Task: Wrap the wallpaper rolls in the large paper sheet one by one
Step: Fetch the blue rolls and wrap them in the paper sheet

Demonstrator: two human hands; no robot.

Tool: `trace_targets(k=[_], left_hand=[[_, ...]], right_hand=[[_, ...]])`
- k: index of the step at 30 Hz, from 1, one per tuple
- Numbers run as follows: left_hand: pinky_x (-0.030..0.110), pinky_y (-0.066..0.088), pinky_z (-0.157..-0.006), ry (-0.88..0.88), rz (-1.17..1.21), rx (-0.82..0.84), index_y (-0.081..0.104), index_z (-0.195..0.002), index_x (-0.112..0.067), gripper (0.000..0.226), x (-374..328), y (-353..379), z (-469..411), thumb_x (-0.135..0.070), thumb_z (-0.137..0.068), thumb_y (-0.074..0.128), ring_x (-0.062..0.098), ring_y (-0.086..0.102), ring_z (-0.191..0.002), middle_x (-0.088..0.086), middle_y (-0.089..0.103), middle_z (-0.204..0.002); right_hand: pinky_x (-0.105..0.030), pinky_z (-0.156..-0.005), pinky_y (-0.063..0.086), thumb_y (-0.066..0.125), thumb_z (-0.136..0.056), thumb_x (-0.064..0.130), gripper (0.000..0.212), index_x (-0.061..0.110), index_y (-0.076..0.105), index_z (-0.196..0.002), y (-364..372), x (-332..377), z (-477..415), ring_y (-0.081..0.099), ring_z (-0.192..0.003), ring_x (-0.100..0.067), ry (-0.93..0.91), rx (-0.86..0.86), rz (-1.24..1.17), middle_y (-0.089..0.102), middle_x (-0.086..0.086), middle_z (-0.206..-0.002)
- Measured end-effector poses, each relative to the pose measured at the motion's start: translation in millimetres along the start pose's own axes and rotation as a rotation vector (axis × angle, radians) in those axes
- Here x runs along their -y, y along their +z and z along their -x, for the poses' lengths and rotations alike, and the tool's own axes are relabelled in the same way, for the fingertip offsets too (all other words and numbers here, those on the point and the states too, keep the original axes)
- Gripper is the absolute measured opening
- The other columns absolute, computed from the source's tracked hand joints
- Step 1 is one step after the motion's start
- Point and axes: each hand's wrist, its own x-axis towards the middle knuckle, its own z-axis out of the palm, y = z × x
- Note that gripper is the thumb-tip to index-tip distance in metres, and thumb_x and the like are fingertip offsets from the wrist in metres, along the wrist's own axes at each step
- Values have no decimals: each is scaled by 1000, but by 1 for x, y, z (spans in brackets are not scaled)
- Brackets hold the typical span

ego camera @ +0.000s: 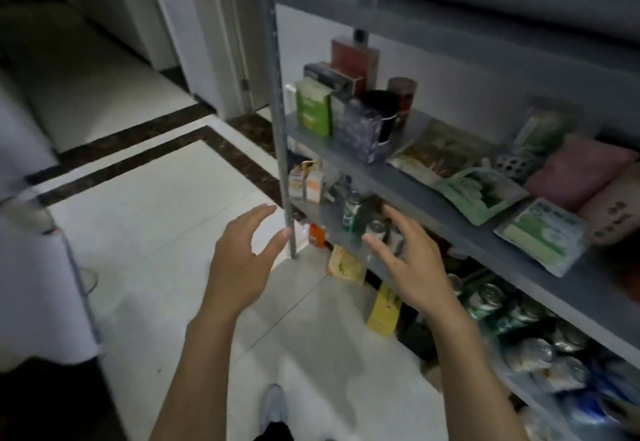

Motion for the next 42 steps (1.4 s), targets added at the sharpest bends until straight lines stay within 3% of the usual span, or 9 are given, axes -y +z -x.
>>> trace_targets(k=[3, 7, 11, 14, 19, 23, 29, 36, 42], left_hand=[[43, 33, -112, -76, -188, -117, 53, -131, -34, 53, 34, -40, 48, -61, -85, 52, 12, 39, -133, -9, 49, -141], [43, 28, -114, -224, -333, -267, 52, -134, -26, 57, 69, -100, 128, -56, -86, 52, 18, 37, -134, -3, 46, -145], [34, 36, -108, -369, -203, -482, 53, -132, -30, 54, 91, -160, 228, -59, -86, 53, 7, 43, -127, -11, 49, -139], [20, 35, -97, -509, -91, -699, 58, -127, -27, 43, 101, -203, 310, -45, -88, 60, -1, 46, -115, -15, 53, -128], [23, 42, -86, -625, 19, -934, 65, -115, -27, 26, 121, -266, 458, -34, -91, 61, 3, 57, -107, -15, 63, -114], [14, 41, -81, -653, 82, -1133, 68, -109, -25, 19, 129, -302, 556, -31, -92, 61, -13, 56, -99, -18, 65, -108], [23, 44, -88, -782, 40, -1304, 67, -111, -26, 23, 146, -339, 651, -35, -92, 60, -8, 57, -101, -17, 66, -110], [29, 46, -91, -876, -23, -1385, 65, -113, -29, 25, 191, -405, 682, -40, -91, 59, 2, 58, -106, -16, 64, -112], [10, 36, -77, -941, -143, -1348, 61, -119, -31, 37, 220, -473, 688, -50, -88, 57, 3, 53, -113, -13, 59, -122]], right_hand=[[-19, -99, 29, 52, -85, 64, 67, 33, 37, -143, 33, 20, 17, 34, -119, 6, -90, 142, -20, 38, 21, -134], [-41, -112, 33, 49, -82, 71, 73, 37, 33, -144, 94, 60, 45, 33, -137, -10, -240, 396, 10, 33, 11, -151], [-38, -116, 27, 50, -87, 62, 71, 31, 31, -147, 157, 120, 102, 29, -139, -11, -420, 607, 25, 32, 9, -152], [-28, -112, 29, 55, -87, 58, 68, 27, 38, -145, 202, 166, 165, 35, -135, -8, -521, 747, -32, 39, 9, -148], [-4, -84, 36, 64, -85, 48, 60, 24, 49, -137, 263, 227, 306, 50, -118, -1, -458, 969, -277, 52, 12, -135], [-9, -82, 39, 66, -86, 41, 49, 26, 54, -131, 303, 261, 407, 53, -114, 0, -470, 1096, -337, 56, 12, -131], [1, -78, 36, 66, -86, 43, 55, 26, 51, -135, 350, 307, 497, 49, -117, 6, -579, 1239, -291, 54, 16, -130], [-27, -102, 43, 64, -86, 49, 58, 30, 47, -138, 428, 373, 536, 43, -123, 6, -705, 1365, -236, 49, 17, -137], [-29, -103, 42, 62, -86, 50, 60, 27, 46, -139, 497, 445, 563, 45, -123, -1, -841, 1403, -202, 50, 11, -137]])
